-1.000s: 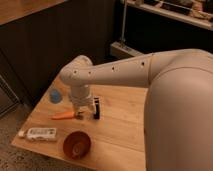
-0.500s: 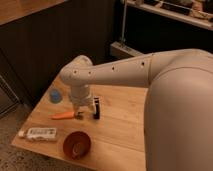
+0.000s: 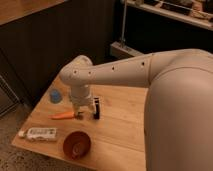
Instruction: Knock the eraser over
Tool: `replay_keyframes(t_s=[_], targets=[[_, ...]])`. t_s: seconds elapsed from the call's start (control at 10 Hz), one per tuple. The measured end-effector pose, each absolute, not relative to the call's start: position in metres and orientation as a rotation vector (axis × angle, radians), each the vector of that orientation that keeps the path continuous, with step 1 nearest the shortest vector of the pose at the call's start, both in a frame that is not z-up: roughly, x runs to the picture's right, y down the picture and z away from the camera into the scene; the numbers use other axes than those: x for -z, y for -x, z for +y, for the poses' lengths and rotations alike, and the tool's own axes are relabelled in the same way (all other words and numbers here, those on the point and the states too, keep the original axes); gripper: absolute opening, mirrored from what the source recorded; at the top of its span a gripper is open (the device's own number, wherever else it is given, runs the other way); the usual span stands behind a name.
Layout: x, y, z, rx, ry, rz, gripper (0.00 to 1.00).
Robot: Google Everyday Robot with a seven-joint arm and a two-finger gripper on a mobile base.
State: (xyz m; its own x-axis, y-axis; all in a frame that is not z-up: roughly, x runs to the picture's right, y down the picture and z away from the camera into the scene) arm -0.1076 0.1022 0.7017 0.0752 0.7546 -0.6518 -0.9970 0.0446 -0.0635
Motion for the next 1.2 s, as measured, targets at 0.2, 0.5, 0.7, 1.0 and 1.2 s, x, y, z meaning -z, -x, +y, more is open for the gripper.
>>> replay_keyframes(t_s=[0.2,0.5,0.7,1.0,1.2], targets=[[-0.699,0.117,0.087,-1.424,0.556,0.451,0.65],[-0.694,0.146,0.074,-1.345,0.519,0.390,0.64],[-0.696,0.170,0.071,-1.282,0.505,0.370,0.47],[-0.710,0.194,0.071,-1.246,0.500,0.382,0.20],[-0.728,0.204,0.073,-1.246,0.507,0.409,0.01]])
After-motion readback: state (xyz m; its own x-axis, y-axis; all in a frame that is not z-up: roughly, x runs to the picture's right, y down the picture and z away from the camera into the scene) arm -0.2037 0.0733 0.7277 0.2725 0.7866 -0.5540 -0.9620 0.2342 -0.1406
